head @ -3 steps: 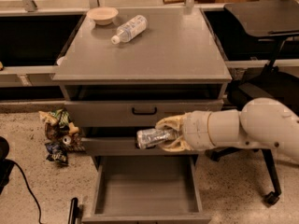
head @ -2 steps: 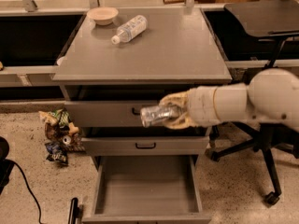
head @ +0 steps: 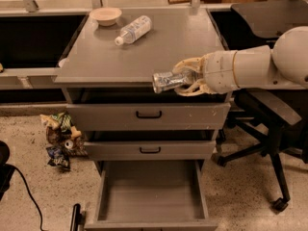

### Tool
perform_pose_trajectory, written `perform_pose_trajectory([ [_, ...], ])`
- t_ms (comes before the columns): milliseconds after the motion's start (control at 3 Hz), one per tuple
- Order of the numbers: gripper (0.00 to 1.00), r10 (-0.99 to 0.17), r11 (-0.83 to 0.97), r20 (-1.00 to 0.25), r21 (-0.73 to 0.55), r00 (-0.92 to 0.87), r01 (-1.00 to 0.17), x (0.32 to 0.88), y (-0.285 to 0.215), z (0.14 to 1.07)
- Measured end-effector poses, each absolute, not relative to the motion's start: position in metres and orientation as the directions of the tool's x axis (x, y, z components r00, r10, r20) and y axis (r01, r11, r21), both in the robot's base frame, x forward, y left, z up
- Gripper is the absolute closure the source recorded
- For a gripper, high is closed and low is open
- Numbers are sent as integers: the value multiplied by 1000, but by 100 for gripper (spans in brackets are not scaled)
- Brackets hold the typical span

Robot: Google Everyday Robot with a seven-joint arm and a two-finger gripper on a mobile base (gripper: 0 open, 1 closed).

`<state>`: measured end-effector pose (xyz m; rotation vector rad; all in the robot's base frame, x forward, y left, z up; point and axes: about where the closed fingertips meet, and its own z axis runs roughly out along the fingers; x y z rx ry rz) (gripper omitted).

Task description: Pick redbull can from bottom drawer and place on counter

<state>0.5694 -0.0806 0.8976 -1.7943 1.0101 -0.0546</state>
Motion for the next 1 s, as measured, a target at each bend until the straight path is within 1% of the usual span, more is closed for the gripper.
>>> perform_pose_trajectory([
  [333,100,-651,-116,-400,-788,645,-605,570,-80,898],
  [667,100,-643,-76,-418,-799,642,-596,599,-91,915],
  [1000,100,-614,-49,-491,-758,618,-650,646,-97,913],
])
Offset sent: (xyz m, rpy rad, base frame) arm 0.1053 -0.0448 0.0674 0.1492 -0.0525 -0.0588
